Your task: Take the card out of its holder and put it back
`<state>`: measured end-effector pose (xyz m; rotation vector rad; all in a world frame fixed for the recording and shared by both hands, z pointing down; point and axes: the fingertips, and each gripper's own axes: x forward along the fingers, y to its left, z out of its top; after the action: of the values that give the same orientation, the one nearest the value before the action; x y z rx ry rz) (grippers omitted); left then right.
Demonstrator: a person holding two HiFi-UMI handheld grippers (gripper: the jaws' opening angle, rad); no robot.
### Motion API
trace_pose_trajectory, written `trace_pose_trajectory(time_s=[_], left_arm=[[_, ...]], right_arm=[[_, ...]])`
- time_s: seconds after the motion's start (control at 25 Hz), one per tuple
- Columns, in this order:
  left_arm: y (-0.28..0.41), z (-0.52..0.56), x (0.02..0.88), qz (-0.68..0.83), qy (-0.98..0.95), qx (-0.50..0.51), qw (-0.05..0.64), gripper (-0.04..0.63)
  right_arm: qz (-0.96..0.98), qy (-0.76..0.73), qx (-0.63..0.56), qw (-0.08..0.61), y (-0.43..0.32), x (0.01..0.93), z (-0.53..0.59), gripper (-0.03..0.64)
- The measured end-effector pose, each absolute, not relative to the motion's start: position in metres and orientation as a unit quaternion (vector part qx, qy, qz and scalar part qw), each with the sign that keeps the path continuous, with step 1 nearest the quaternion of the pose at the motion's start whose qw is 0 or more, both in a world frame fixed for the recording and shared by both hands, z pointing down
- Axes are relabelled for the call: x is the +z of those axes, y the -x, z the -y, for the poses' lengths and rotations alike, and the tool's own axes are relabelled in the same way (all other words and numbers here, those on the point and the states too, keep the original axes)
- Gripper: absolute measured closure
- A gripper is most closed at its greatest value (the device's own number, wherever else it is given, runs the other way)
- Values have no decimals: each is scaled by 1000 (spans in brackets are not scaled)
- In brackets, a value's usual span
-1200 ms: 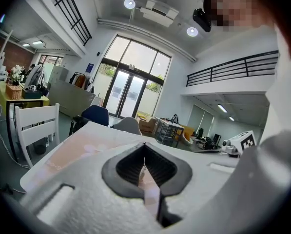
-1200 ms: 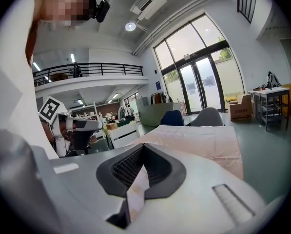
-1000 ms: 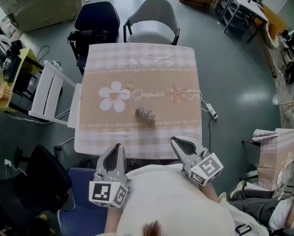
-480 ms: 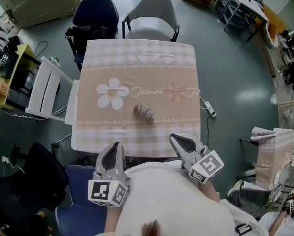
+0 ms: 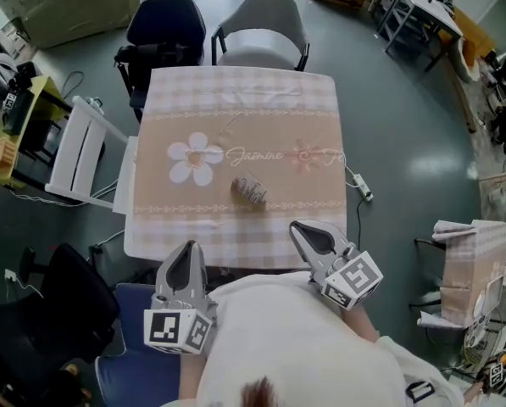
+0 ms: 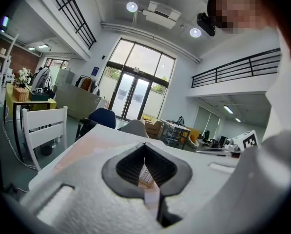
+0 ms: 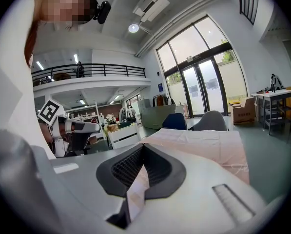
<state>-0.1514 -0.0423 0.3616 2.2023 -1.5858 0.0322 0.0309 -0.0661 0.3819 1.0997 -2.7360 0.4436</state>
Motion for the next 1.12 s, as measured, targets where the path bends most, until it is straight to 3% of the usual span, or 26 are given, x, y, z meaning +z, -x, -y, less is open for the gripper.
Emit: trace_pose_trajectory(time_s=[0.32, 0.76, 1.12], left_arm=[[184, 43, 356, 602, -774, 6, 198, 595], [181, 45, 359, 598, -774, 9, 209, 595], [189, 51, 358, 603, -769, 12, 210, 595]], right_arm=[[910, -376, 142, 100, -32, 391, 77, 615], [898, -390, 136, 149, -30, 428, 119, 535], [899, -370, 169, 166, 2, 465, 164, 512]])
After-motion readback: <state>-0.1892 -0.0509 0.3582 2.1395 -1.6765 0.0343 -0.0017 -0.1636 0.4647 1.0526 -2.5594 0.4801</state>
